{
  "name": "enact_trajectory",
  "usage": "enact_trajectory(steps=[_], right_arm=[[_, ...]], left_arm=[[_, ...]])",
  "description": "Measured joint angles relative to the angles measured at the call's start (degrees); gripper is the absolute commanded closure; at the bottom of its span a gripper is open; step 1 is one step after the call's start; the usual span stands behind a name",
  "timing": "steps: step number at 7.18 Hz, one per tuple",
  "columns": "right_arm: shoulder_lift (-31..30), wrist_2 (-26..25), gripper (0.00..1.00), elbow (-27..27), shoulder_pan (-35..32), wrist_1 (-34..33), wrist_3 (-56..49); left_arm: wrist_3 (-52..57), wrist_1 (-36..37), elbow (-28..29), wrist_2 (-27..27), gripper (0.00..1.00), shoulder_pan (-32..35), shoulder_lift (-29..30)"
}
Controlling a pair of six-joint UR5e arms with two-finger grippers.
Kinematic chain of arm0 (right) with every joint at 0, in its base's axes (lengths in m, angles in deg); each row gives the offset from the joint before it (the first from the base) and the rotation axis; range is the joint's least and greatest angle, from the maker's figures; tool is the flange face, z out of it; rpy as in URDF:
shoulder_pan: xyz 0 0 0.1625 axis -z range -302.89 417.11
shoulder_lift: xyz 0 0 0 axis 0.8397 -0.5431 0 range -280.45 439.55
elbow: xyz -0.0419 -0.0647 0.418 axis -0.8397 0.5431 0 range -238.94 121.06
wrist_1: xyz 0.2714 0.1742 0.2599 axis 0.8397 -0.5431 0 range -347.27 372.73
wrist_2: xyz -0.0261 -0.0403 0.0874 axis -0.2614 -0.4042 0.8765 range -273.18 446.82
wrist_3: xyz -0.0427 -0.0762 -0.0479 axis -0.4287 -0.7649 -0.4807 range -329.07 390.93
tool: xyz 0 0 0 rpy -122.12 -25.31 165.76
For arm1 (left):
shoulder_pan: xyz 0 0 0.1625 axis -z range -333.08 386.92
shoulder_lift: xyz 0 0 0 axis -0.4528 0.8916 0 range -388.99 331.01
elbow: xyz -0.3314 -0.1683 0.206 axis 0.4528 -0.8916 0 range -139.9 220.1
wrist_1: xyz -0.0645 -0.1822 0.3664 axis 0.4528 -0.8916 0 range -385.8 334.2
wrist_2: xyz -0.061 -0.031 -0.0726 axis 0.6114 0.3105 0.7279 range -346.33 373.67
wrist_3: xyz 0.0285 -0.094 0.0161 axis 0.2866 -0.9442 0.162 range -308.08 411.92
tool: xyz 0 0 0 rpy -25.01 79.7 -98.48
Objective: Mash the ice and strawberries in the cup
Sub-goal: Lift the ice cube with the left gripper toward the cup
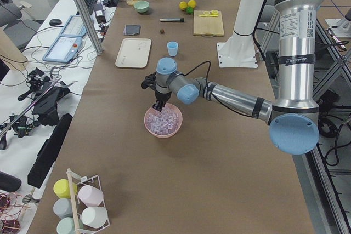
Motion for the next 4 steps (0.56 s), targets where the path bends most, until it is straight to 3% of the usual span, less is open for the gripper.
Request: enact_trajectory(steps=[2, 4], right_arm=[[0.0, 0.0, 0.0, 0.0, 0.0, 0.0, 0.0], [0.0, 0.0, 0.0, 0.0, 0.0, 0.0, 0.0]], left_arm=[[-5.2, 4.2, 0.2, 3.0, 1.0, -0.1, 8.5], [-20.6, 5.5, 0.8, 4.7, 1.0, -4.9, 16.9]])
